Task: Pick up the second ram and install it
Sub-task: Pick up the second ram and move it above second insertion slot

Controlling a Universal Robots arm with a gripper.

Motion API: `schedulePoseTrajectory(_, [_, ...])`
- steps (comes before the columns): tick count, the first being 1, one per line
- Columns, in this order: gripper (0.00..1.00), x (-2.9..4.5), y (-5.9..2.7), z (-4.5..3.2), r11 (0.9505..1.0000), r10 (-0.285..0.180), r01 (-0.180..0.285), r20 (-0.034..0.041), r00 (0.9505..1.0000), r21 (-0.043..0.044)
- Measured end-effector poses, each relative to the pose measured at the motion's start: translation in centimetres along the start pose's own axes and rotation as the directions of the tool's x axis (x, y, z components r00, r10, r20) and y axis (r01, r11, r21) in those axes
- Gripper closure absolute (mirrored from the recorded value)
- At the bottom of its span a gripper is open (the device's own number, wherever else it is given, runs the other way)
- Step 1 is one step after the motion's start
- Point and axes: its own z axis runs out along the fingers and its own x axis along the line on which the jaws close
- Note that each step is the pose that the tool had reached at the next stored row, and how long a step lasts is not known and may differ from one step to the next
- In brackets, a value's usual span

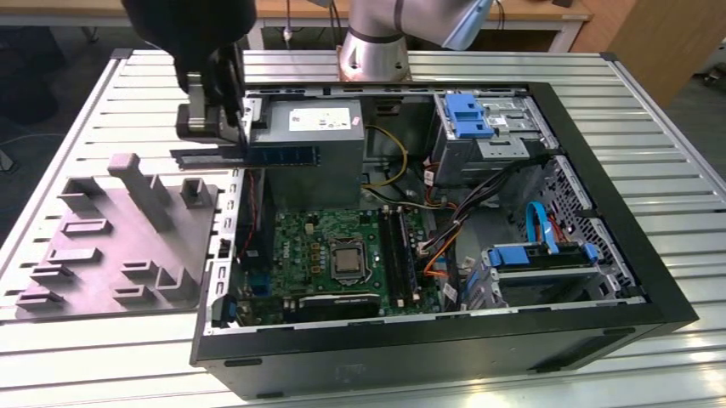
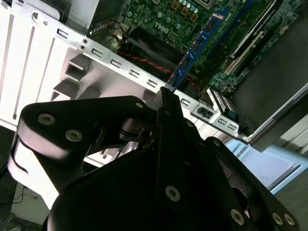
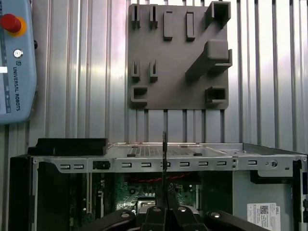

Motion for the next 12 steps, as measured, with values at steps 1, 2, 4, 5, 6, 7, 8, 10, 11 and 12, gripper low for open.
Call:
schedulePoseTrajectory(1, [0.89, -0.01, -0.32, -0.02, 1.0000, 0.000, 0.000, -0.0001, 1.0000, 0.0000])
schedulePoseTrajectory(2, [0.89, -0.01, -0.66, -0.02, 1.0000, 0.000, 0.000, 0.0000, 1.0000, 0.0000])
schedulePoseTrajectory(4, [0.89, -0.02, -1.31, -0.05, 1.0000, 0.000, 0.000, 0.0000, 1.0000, 0.0000])
schedulePoseTrajectory(5, [0.89, -0.02, -1.63, -0.06, 1.0000, 0.000, 0.000, 0.0000, 1.0000, 0.0000])
schedulePoseTrajectory(6, [0.89, -0.02, -1.96, -0.08, 1.0000, 0.000, 0.000, -0.0001, 1.0000, -0.0001])
schedulePoseTrajectory(7, [0.89, -0.03, -2.28, -0.08, 1.0000, 0.000, 0.000, 0.0000, 1.0000, 0.0000])
schedulePoseTrajectory(8, [0.89, -0.03, -2.64, -0.10, 1.0000, 0.000, 0.000, 0.0000, 1.0000, 0.0000])
schedulePoseTrajectory(10, [0.89, -0.04, -3.33, -0.12, 1.0000, 0.000, 0.000, 0.0000, 1.0000, 0.0000])
schedulePoseTrajectory(11, [0.89, -0.05, -3.68, -0.14, 1.0000, 0.000, 0.000, -0.0001, 1.0000, 0.0000])
schedulePoseTrajectory(12, [0.89, -0.05, -4.05, -0.15, 1.0000, 0.000, 0.000, 0.0000, 1.0000, 0.0001])
